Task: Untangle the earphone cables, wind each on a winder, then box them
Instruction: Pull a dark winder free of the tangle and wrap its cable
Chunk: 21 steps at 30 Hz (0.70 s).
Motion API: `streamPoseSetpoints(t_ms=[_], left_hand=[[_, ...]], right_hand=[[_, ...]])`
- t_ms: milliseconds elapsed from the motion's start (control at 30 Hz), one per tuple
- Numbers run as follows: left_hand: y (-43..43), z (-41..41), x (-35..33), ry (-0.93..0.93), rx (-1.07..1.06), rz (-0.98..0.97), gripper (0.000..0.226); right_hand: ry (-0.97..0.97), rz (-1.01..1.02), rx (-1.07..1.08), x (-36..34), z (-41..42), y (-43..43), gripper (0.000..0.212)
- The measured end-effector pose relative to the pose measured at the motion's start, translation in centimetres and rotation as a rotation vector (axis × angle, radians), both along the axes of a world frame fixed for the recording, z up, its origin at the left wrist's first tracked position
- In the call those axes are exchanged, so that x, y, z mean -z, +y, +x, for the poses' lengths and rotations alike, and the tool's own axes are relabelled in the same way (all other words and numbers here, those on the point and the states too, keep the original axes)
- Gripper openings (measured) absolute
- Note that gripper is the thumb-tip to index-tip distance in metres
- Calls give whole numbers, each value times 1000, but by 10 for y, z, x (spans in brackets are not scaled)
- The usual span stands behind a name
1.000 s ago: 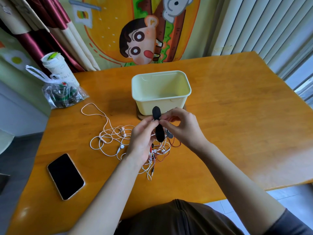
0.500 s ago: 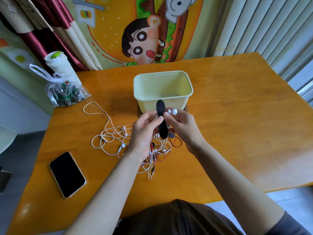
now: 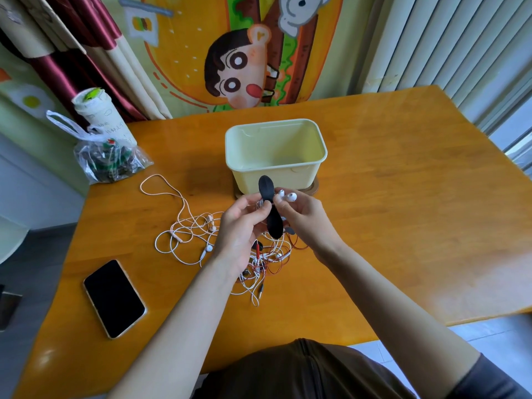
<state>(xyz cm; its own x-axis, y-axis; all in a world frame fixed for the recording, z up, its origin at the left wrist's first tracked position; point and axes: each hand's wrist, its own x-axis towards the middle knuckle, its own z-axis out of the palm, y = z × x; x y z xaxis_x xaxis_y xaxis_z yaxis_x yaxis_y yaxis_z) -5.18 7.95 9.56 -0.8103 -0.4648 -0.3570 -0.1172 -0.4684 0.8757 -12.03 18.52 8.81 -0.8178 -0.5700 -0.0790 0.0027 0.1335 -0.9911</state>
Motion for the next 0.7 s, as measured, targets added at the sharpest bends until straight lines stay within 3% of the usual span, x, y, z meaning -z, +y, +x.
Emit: streamPoseSetpoints(t_ms=[200,500,700], left_hand=[[0,2,0,43,46,-1,18],[0,-3,6,10,35,99,17],[-4,-13,9,10,-62,107,20]], right_hand=[[-41,-53,-19,-2,-4,1,12],[-269,-80,-53,5,-12,1,22],[-338,-21,90,5,-20,-9,36]])
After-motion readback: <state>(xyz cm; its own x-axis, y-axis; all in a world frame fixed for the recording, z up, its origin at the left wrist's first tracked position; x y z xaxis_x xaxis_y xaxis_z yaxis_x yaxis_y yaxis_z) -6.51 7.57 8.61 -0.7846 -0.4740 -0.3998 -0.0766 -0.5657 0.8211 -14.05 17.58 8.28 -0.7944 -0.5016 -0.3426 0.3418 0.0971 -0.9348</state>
